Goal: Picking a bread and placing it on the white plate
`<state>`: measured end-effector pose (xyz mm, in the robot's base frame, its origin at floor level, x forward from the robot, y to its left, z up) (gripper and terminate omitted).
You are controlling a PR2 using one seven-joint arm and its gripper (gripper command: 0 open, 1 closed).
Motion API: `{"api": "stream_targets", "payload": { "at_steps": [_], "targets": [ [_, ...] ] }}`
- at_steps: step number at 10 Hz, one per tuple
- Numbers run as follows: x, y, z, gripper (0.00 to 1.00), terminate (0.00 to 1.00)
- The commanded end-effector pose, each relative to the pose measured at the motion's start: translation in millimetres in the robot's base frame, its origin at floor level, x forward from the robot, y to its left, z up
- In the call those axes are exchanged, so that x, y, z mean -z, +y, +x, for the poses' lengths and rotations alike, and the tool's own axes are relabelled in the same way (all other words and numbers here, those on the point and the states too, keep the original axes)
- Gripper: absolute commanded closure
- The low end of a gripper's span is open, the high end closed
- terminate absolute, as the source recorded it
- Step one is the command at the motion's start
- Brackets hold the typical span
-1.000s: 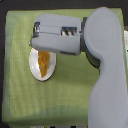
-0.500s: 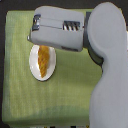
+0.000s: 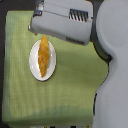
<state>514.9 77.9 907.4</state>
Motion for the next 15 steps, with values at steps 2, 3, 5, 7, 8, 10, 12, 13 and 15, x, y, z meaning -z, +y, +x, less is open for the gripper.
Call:
{"api": "stream_targets", "payload": {
  "at_steps": [2, 3, 5, 7, 8, 10, 12, 13, 15],
  "targets": [
    [-30.2, -80.6, 3.7, 0.0, 0.0],
    [-31.9, -106.1, 4.7, 0.0, 0.0],
    [-37.4, -156.7, 10.6, 0.0, 0.0],
    [-38.8, -183.2, 11.7, 0.0, 0.0],
    [-36.8, -188.9, 6.0, 0.0, 0.0],
    [-40.9, -225.4, 6.4, 0.0, 0.0],
    [-43.8, -271.5, 3.6, 0.0, 0.0],
    [-41.2, -291.8, -3.6, 0.0, 0.0],
    [-38.6, -310.0, -9.5, 0.0, 0.0]
  ]
}}
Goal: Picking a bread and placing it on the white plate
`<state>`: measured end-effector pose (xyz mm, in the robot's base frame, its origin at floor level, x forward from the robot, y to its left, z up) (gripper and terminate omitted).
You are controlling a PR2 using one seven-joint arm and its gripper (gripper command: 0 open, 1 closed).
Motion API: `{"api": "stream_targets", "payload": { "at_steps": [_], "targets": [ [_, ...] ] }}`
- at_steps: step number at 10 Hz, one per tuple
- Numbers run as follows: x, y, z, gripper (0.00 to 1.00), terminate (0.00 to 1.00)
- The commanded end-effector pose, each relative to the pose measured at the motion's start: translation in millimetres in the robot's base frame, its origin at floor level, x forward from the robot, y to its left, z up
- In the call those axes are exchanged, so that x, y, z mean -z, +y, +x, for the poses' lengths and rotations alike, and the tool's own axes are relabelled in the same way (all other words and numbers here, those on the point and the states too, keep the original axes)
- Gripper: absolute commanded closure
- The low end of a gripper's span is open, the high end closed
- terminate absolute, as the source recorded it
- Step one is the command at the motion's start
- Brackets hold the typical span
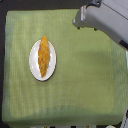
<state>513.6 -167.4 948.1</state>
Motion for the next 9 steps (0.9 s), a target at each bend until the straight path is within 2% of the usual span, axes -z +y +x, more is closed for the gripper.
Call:
{"api": "stream_targets", "payload": {
  "at_steps": [1, 8, 9],
  "targets": [
    [1.0, -72.8, -10.1, 0.0, 0.0],
    [1.6, -146.8, -41.6, 0.0, 0.0],
    [0.4, -158.9, -44.8, 0.0, 1.0]
  ]
}}
